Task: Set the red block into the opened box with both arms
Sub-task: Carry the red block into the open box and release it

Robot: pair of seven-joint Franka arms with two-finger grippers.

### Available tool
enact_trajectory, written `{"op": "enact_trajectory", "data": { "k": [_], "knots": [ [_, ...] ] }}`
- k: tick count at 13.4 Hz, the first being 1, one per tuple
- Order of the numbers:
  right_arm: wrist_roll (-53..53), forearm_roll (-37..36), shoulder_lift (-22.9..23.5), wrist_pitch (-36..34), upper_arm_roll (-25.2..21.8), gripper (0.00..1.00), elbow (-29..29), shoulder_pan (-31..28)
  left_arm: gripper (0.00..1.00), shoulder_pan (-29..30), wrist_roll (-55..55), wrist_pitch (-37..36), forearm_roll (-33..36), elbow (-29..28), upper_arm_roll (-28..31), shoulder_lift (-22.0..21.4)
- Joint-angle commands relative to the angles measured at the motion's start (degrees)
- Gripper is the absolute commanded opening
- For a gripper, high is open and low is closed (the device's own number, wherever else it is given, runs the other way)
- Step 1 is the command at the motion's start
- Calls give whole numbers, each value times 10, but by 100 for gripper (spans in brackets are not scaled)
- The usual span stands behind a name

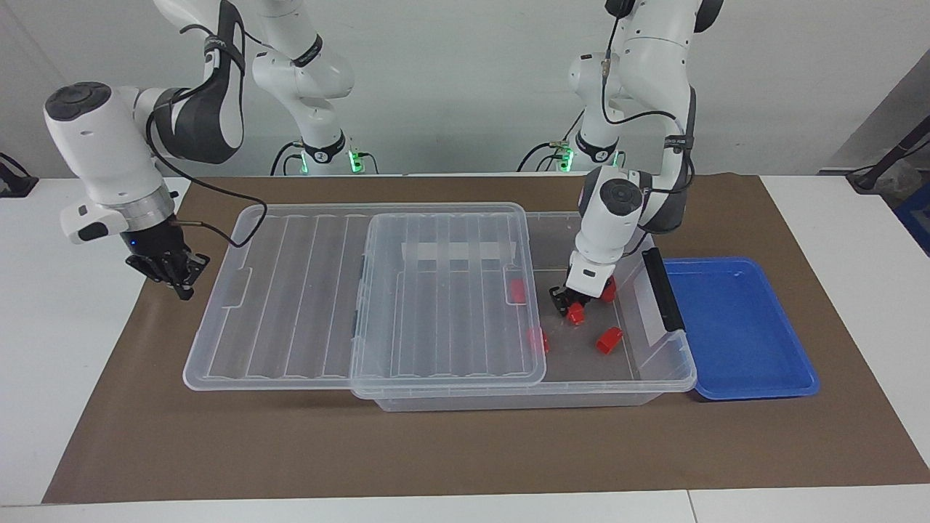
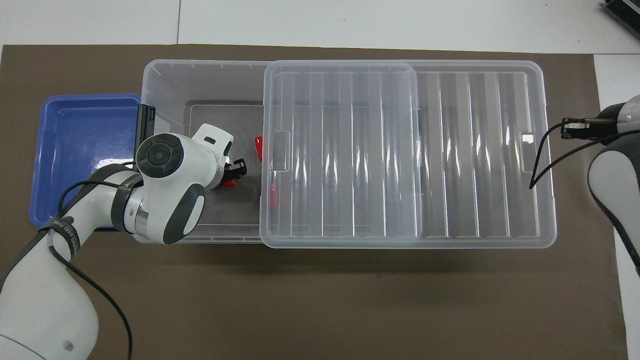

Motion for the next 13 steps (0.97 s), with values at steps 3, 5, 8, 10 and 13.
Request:
{"op": "enact_trajectory", "data": {
  "k": [3,5,8,10,13],
  "knots": [
    [-12,3,-17,6,3,0,-31,-5,100,-5,-28,-62,10,44,8,-4],
    [-12,7,-18,2,4,0,-31,-5,100,-3,-25,-144,10,99,8,-7],
    [-11,11,-21,-24,4,0,-31,-3,100,1,-11,-251,12,157,13,-25],
    [-11,11,-23,-43,4,0,-30,0,100,14,53,-324,13,200,15,-37],
    [-8,11,-23,-45,8,0,-29,4,100,65,161,-429,13,260,15,-61]
  ]
}}
